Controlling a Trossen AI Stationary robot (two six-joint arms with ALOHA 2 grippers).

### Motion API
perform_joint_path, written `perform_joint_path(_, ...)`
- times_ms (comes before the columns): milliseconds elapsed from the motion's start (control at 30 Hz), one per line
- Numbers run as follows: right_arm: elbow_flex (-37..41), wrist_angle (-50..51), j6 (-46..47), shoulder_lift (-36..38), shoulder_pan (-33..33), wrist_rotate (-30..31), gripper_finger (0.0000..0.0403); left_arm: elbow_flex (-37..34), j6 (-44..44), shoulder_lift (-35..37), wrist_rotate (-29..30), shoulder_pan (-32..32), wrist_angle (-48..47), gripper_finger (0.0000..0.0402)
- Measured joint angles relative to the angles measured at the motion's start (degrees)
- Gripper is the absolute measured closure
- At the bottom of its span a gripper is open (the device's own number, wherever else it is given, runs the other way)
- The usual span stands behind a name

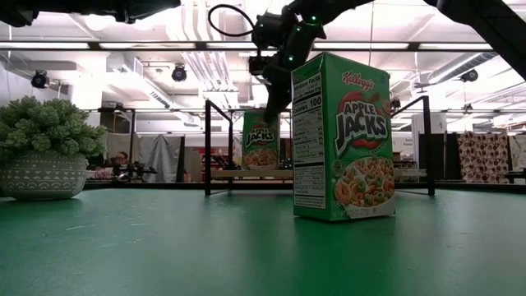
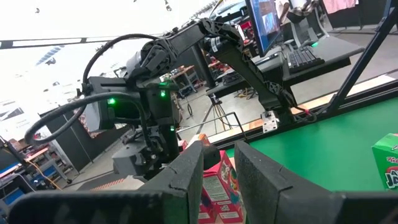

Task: Stack cereal on shelf
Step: Put the top green cereal box on the shelf aligned with the other green cereal box, then put the green cereal box on the shelf aligned with the other green cereal boxes

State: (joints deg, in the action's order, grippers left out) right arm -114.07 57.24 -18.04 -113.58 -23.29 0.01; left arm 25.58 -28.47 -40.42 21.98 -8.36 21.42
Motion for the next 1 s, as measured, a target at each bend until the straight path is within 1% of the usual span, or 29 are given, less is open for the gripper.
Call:
perform_joint_path(267,0.5,-2.5,-0.7,0.0,0.0,0.0,0.0263,0.0,0.0,0.0,0.0,0.0,0.0,0.0326)
perform_joint_path(667,0.5,-2.5,-0.7,0.0,0.0,0.0,0.0190,0.0,0.0,0.0,0.0,0.0,0.0,0.0326)
perform_joint_path(833,0.2,-1.9,-0.9,0.4,0.0,0.0,0.0175,0.0,-0.2,0.0,0.0,0.0,0.0,0.0326)
perform_joint_path(1000,-2.8,-0.2,-0.4,0.7,0.1,0.0,0.0170,0.0,-0.4,0.0,0.0,0.0,0.0,0.0326)
